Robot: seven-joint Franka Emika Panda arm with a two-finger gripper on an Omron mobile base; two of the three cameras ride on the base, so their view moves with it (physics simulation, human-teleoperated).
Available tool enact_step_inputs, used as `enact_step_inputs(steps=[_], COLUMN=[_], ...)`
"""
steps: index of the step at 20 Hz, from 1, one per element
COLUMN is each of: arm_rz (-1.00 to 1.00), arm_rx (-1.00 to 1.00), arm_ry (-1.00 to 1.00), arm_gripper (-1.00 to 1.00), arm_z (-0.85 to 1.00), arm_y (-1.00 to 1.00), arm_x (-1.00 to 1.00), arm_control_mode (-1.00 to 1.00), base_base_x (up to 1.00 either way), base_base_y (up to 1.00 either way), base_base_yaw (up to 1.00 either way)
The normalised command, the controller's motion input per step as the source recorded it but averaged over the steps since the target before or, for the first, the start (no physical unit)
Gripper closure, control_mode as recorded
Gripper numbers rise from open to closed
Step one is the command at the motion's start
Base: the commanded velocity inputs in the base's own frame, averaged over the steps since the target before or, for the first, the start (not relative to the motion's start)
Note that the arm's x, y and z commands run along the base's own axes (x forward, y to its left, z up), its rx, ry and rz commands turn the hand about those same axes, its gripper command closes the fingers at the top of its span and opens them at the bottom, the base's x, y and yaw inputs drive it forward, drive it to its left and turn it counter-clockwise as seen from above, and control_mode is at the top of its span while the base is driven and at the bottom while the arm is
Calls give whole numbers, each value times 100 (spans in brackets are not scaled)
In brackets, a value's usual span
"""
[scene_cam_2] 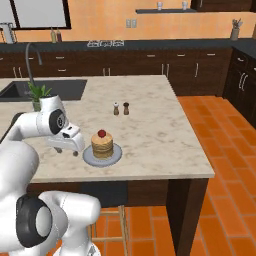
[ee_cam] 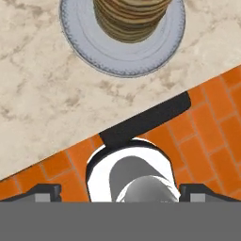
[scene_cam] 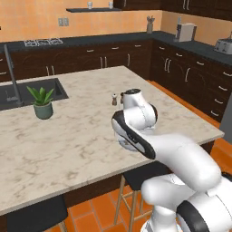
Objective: Take the strawberry from the fridge and place it on top of the pancake, located on the dining counter.
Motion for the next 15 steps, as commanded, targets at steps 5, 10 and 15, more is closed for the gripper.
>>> enact_step_inputs(steps=[5,10,15], arm_rz=[5,0,0], arm_rx=[-27,-33,-1], arm_ry=[10,37,2], arm_gripper=[-100,-100,-100], arm_z=[-94,-42,-2], arm_y=[48,24,2], arm_x=[-17,10,0], arm_control_mode=[-100,-100,-100], base_base_x=[0,0,0], base_base_y=[0,0,0], base_base_yaw=[0,0,0])
